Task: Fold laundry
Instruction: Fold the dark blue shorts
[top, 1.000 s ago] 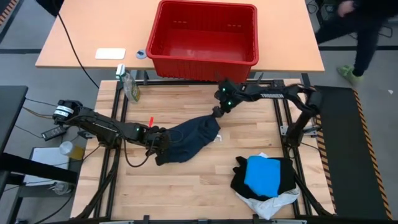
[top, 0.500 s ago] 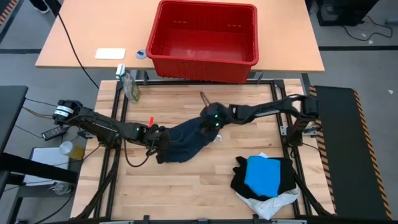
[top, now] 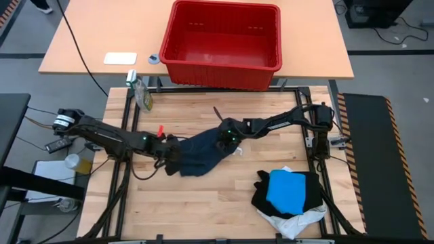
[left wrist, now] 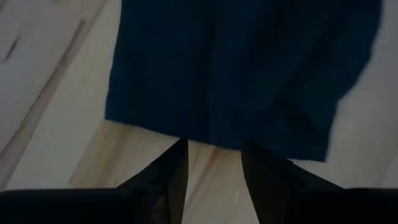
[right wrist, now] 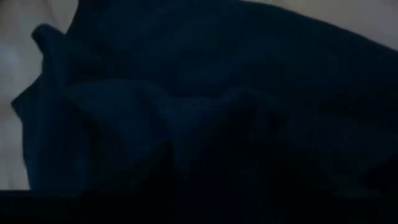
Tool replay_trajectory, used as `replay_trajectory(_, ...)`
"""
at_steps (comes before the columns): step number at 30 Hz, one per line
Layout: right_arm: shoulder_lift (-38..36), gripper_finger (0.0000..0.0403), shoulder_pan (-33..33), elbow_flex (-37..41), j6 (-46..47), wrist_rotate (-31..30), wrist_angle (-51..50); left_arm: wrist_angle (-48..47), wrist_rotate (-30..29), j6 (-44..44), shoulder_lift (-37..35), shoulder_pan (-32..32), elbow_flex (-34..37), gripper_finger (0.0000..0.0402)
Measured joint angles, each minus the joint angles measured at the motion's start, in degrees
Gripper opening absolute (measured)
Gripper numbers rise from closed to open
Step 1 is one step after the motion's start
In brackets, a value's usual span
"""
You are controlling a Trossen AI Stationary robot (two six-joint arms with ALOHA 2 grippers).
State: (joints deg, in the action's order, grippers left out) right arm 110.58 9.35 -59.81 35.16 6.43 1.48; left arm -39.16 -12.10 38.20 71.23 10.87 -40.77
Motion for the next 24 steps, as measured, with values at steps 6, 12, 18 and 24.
replay_trajectory(6, -0.28, 0.0246, 0.48, -0.04, 4.98, -2.14, -2.47, 0.74, -0.41, 0.01, -3.55, 2.94, -0.02, 0.0151)
replay_trajectory(12, -0.26, 0.0246, 0.26, -0.02, 5.65, -0.63, -1.05, 0.91, -10.15, 0.45, -1.16, 10.12, -0.02, 0.0149)
replay_trajectory(18, -0.22, 0.0246, -0.77, 0.02, 5.66, -1.28, -0.18, 3.38, -21.22, 2.13, -0.36, 10.53, 1.57, 0.0148)
replay_trajectory(24, -0.22, 0.0246, -0.85, 0.02, 5.68, -1.47, 0.06, 16.23, -12.61, 4.53, -0.31, 6.42, 9.82, 0.0148)
